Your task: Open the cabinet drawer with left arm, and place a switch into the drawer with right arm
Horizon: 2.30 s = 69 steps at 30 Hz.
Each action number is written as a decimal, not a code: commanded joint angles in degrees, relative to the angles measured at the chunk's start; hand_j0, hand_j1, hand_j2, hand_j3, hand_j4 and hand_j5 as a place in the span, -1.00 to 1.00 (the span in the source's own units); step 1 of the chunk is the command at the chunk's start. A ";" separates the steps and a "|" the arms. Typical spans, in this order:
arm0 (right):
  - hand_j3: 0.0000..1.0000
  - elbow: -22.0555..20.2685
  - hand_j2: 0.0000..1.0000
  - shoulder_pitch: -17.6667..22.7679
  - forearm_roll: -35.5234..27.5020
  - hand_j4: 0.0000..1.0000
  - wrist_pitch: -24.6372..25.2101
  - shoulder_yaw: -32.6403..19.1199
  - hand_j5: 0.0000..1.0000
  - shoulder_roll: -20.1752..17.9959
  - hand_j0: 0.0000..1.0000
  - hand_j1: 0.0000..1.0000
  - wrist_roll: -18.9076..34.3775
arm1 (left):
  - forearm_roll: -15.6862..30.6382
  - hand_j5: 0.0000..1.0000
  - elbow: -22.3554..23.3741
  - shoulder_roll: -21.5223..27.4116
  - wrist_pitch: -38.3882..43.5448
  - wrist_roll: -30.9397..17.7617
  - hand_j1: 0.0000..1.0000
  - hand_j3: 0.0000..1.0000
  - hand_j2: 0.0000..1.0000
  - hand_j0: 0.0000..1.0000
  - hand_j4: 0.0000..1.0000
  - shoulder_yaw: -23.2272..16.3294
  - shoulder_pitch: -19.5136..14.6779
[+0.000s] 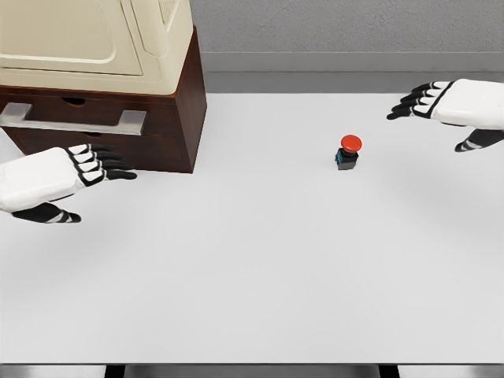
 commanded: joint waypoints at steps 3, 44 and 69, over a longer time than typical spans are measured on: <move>1.00 1.57 1.00 0.09 -0.34 1.00 0.05 0.23 1.00 2.56 1.00 1.00 -0.01 | 3.35 1.00 -0.08 -0.25 -0.02 0.02 1.00 1.00 1.00 1.00 1.00 0.03 0.35; 1.00 31.19 1.00 18.19 0.54 1.00 0.05 -14.89 1.00 30.77 1.00 1.00 10.88 | 23.92 1.00 6.24 0.81 -0.02 -9.83 1.00 1.00 1.00 1.00 1.00 4.60 0.44; -0.22 33.56 -0.22 18.90 0.98 -0.22 0.05 -16.56 -0.22 31.65 -0.22 -0.22 17.21 | 24.09 1.00 12.92 -3.06 -0.02 -9.65 1.00 1.00 1.00 1.00 1.00 4.69 0.27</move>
